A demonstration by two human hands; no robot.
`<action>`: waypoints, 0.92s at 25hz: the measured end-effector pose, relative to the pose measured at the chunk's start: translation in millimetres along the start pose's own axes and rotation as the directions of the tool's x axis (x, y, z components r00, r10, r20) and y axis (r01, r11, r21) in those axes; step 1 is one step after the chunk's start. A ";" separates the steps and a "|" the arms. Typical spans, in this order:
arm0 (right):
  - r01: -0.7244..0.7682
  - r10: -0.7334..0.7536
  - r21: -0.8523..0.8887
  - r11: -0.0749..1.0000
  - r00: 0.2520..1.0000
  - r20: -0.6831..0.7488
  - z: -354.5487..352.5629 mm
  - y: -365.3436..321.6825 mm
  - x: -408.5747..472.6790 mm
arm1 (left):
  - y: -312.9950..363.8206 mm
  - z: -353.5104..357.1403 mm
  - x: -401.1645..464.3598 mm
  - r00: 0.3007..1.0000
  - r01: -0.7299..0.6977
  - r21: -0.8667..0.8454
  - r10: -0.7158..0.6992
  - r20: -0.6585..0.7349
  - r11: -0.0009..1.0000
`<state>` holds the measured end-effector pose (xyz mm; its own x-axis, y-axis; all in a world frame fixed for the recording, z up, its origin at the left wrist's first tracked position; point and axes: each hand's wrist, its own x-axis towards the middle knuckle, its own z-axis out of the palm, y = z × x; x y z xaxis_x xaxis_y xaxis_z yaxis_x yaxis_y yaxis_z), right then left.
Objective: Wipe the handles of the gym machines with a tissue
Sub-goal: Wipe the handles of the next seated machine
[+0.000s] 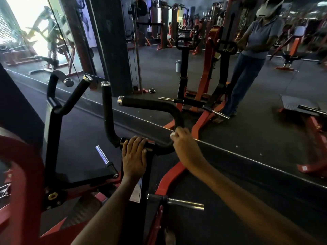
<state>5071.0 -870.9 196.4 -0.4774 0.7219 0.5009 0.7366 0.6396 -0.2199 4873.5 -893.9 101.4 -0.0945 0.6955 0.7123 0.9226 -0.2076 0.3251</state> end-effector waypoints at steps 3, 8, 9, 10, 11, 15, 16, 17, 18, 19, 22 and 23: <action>-0.149 0.174 0.350 0.925 0.984 -0.040 -6.6 7.5 -9.2 | -2.5 2.5 -1.2 1.000 0.001 -0.012 -0.001 -0.009 1.000; -0.229 0.364 0.566 0.792 0.922 -0.136 -32.3 37.0 82.5 | -0.9 1.6 0.7 1.000 0.001 -0.009 -0.001 -0.016 1.000; -0.252 0.377 0.616 0.747 0.923 -0.079 -25.4 39.9 83.2 | -0.9 1.3 0.4 1.000 -0.005 -0.009 0.005 -0.018 1.000; -0.314 0.442 0.644 0.697 0.896 -0.041 -16.1 43.0 73.6 | -0.5 1.0 0.0 1.000 -0.016 -0.006 0.016 -0.021 1.000; -0.403 0.534 0.668 0.626 0.846 0.009 -6.4 43.8 55.3 | 0.2 0.9 0.3 0.999 -0.025 0.000 0.025 -0.024 1.000; -0.584 0.616 0.741 0.332 0.729 0.299 15.1 31.4 -16.9 | -2.6 2.4 -2.0 0.999 -0.035 -0.004 0.035 -0.031 0.999; -0.565 0.643 0.786 0.250 0.704 0.302 7.9 34.0 -5.5 | -2.2 2.6 -1.1 0.999 -0.033 0.000 0.033 -0.029 0.999; -0.519 0.658 0.839 0.163 0.691 0.299 -0.2 38.9 13.9 | -2.5 2.5 0.9 1.000 -0.025 0.001 0.025 -0.018 1.000; -0.484 0.639 0.865 0.134 0.709 0.298 -11.0 41.9 35.3 | -2.9 2.3 1.5 1.000 -0.022 0.003 0.022 -0.015 1.000; -0.441 0.595 0.888 0.133 0.752 0.284 -19.7 43.9 53.2 | -2.8 2.2 0.4 1.000 -0.020 0.005 0.020 -0.017 1.000; -0.424 0.593 0.906 0.015 0.733 0.333 -10.2 43.3 57.5 | -2.1 2.0 -0.1 0.999 -0.032 0.009 0.032 -0.023 0.999; -0.451 0.602 0.892 -0.041 0.701 0.382 4.0 36.4 41.7 | -3.0 2.1 0.7 0.999 -0.031 0.007 0.032 -0.026 0.999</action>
<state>5075.9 -816.5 205.9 -0.0739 0.9922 -0.1008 -0.2422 -0.1159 -0.9633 4871.5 -891.3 99.7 -0.0750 0.6705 0.7381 0.9276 -0.2248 0.2984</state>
